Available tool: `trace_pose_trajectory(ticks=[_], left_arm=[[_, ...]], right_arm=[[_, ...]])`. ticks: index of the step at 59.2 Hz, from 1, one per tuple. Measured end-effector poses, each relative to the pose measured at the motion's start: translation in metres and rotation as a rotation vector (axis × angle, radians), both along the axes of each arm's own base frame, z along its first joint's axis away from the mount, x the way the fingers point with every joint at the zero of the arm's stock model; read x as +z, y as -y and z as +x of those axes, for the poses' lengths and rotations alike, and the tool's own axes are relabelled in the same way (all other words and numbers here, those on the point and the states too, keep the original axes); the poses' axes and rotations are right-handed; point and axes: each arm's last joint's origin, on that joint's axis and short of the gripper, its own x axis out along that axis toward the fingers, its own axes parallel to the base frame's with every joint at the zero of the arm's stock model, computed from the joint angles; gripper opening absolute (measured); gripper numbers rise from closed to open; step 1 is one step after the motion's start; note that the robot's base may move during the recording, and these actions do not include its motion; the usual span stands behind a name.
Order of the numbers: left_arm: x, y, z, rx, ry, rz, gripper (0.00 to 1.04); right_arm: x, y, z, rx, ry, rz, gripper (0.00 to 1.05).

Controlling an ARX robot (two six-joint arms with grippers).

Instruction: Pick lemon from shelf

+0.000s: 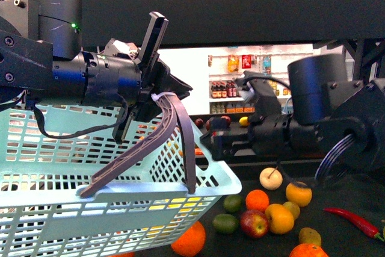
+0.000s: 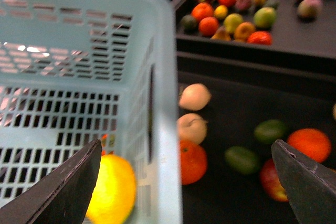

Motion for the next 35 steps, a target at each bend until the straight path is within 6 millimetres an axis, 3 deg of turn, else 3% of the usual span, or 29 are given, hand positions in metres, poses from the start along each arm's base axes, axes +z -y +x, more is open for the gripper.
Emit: trace_pose_trajectory(ticks=[9, 19, 23, 27, 35], left_arm=[[0.0, 0.0, 0.0, 0.001, 0.0, 0.0, 0.07], [0.0, 0.0, 0.0, 0.001, 0.0, 0.0, 0.07], [0.0, 0.0, 0.0, 0.0, 0.0, 0.0, 0.07], [0.0, 0.0, 0.0, 0.0, 0.0, 0.0, 0.07], [0.0, 0.0, 0.0, 0.0, 0.0, 0.0, 0.07]], right_arm=[[0.028, 0.039, -0.029, -0.137, 0.058, -0.028, 0.97], [0.047, 0.068, -0.083, -0.27, 0.106, -0.059, 0.97], [0.051, 0.072, -0.108, -0.284, 0.119, -0.053, 0.97], [0.055, 0.074, -0.151, -0.293, 0.147, -0.052, 0.97], [0.055, 0.076, -0.209, -0.323, 0.156, -0.036, 0.97]])
